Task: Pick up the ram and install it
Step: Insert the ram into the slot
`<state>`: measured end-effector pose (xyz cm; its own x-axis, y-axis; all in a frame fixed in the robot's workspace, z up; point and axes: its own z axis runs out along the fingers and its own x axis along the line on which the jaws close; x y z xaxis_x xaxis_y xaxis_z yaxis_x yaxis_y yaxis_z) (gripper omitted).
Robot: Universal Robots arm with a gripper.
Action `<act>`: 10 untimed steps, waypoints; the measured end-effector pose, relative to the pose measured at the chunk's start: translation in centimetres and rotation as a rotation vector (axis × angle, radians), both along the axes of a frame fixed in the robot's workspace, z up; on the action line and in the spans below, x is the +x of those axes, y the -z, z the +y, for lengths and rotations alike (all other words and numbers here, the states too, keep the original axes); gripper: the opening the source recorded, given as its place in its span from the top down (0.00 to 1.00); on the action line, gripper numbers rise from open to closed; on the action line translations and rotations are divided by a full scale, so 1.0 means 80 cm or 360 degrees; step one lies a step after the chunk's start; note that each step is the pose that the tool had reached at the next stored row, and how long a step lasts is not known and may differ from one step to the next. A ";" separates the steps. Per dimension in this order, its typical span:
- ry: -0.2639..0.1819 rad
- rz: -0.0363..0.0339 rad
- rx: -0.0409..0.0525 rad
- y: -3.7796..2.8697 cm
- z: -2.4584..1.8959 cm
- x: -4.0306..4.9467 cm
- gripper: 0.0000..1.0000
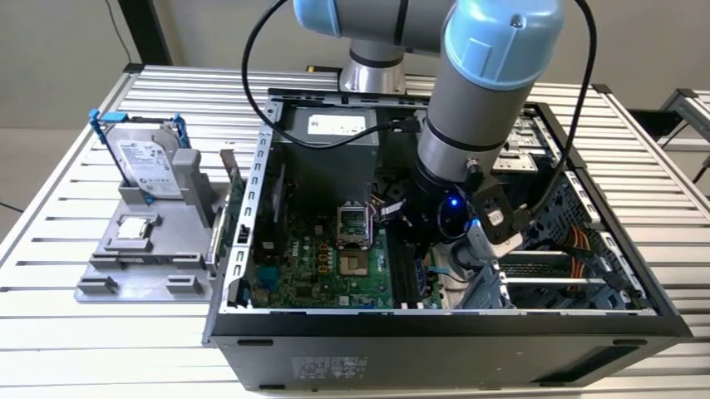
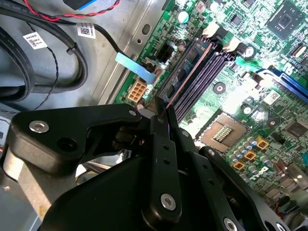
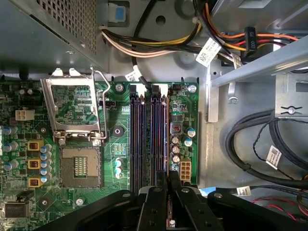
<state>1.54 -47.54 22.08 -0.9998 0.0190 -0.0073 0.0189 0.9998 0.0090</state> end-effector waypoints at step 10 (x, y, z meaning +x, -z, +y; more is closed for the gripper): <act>-0.0008 -0.0001 0.0004 0.0022 -0.0002 -0.002 1.00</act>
